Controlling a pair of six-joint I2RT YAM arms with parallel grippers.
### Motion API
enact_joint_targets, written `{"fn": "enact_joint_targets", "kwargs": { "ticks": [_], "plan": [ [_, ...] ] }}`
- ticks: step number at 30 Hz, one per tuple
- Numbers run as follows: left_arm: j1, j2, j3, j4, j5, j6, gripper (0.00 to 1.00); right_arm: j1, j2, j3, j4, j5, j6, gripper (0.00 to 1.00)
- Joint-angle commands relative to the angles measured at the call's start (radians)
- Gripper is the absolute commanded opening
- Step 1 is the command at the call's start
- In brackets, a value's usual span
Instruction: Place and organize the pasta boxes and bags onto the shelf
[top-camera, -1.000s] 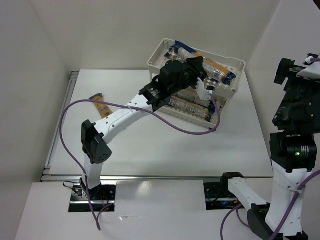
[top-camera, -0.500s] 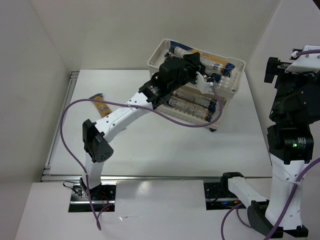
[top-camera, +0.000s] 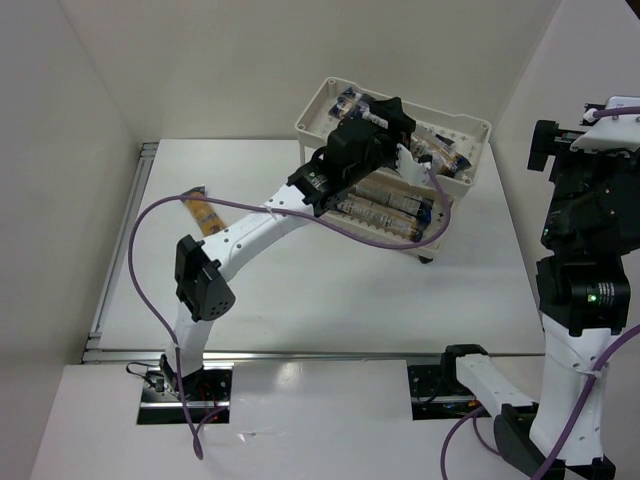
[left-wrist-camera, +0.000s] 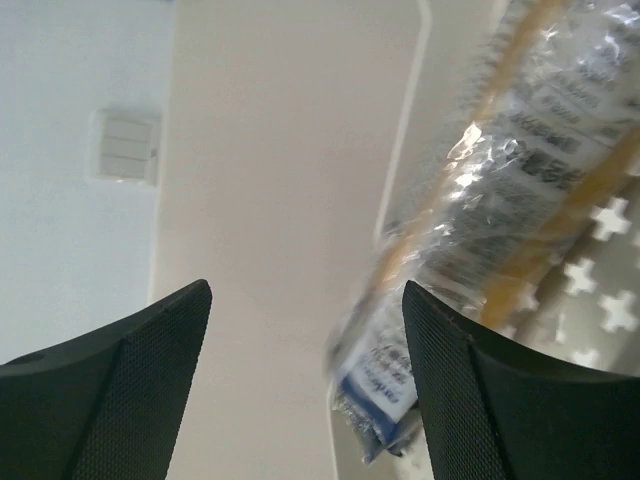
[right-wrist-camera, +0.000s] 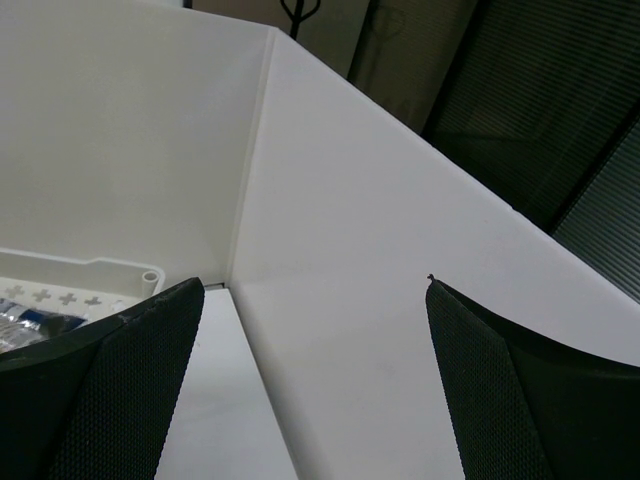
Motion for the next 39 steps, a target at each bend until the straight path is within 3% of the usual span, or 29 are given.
{"fn": "enact_joint_targets", "kwargs": {
  "ticks": [1, 7, 13, 16, 18, 21, 25, 26, 30, 31, 33, 34, 36, 37, 39],
  "plan": [
    [0.008, -0.006, 0.099, 0.183, -0.025, -0.003, 0.85, -0.009, -0.004, 0.012, -0.007, -0.021, 0.014, 0.96],
    [0.008, 0.004, 0.157, 0.215, -0.034, -0.012, 0.88, -0.009, 0.005, 0.012, -0.007, -0.030, 0.014, 0.96],
    [0.008, -0.019, 0.244, 0.365, -0.054, -0.044, 0.92, -0.009, 0.058, 0.080, -0.016, -0.051, 0.023, 0.96],
    [0.038, -0.043, 0.357, 0.446, -0.068, -0.104, 0.98, -0.009, 0.128, 0.161, -0.041, -0.099, 0.055, 0.96],
    [0.067, -0.122, 0.323, 0.572, -0.089, -0.189, 1.00, -0.009, 0.179, 0.247, -0.079, -0.137, 0.080, 0.96],
    [0.181, -0.222, 0.323, 0.609, -0.210, -0.346, 1.00, -0.009, 0.306, 0.398, -0.145, -0.260, 0.146, 0.96],
    [0.446, -0.428, 0.161, 0.439, -0.342, -0.652, 1.00, -0.009, 0.499, 0.627, -0.199, -0.435, 0.253, 0.93],
    [0.537, -0.534, -0.002, 0.404, -0.361, -0.690, 1.00, -0.009, 0.580, 0.673, -0.213, -0.467, 0.273, 0.90],
    [0.670, -0.865, -0.460, 0.428, -0.384, -0.737, 1.00, 0.002, 0.781, 0.944, -0.227, -0.617, 0.380, 0.84],
    [0.705, -0.923, -0.614, 0.392, -0.384, -0.782, 1.00, 0.026, 0.814, 0.985, -0.227, -0.618, 0.381, 0.84],
    [0.843, -1.055, -0.714, 0.228, -0.375, -0.982, 1.00, 0.124, 0.864, 1.023, -0.216, -0.538, 0.337, 0.84],
    [0.892, -1.086, -0.754, 0.173, -0.375, -1.045, 1.00, 0.366, 0.874, 0.979, -0.182, -0.257, 0.149, 0.87],
    [0.990, -1.173, -0.873, 0.044, -0.330, -1.220, 1.00, 0.627, 0.874, 0.784, -0.014, 0.007, -0.043, 0.97],
    [1.083, -1.199, -0.909, 0.011, -0.312, -1.268, 1.00, 0.784, 0.907, 0.766, 0.008, 0.058, -0.096, 0.99],
    [1.174, -1.270, -0.987, -0.065, -0.257, -1.396, 1.00, 0.865, 0.973, 0.872, -0.031, 0.007, -0.039, 0.99]
  ]
}}
